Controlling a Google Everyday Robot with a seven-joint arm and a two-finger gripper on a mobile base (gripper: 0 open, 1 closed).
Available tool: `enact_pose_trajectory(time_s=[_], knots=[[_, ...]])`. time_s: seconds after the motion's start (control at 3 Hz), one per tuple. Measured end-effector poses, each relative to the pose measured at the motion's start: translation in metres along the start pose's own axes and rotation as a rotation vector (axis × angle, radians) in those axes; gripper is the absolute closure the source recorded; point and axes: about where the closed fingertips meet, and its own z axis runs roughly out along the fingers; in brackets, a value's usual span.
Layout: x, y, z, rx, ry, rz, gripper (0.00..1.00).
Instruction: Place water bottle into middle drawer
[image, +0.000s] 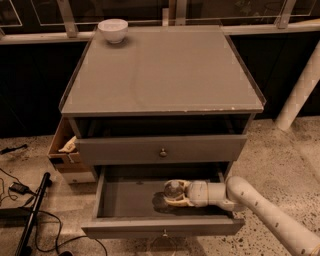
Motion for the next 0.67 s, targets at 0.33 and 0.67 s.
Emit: enact_pose_trajectory(time_s=[0.33,0.67], knots=[[0.0,0.0,0.0,0.0,0.0,0.0,0.58],[0.0,0.0,0.0001,0.0,0.0,0.0,0.27]])
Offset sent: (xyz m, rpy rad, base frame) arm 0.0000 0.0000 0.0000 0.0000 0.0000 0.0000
